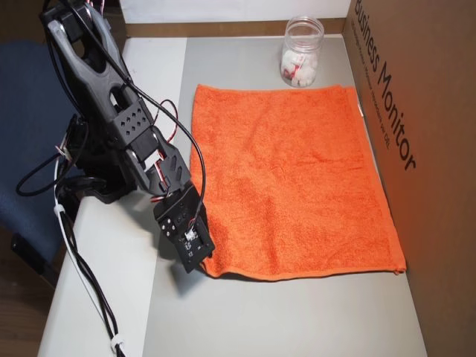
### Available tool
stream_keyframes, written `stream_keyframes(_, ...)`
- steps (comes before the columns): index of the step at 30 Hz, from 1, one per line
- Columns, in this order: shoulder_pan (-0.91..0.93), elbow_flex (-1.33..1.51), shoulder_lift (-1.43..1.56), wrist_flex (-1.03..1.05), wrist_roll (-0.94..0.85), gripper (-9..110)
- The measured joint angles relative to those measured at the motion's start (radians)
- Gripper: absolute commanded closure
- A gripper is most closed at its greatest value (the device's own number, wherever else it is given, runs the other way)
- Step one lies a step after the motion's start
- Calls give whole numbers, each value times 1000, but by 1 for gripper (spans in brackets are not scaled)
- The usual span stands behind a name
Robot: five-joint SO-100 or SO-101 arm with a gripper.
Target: Fold the blanket.
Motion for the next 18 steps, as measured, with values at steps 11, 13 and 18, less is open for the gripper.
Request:
stream_keyframes(11,34,6,52,17,-12,102)
stream_keyframes(13,48,18,100,18,-67,102)
stream_keyframes(18,58,35,236,72,-169,102)
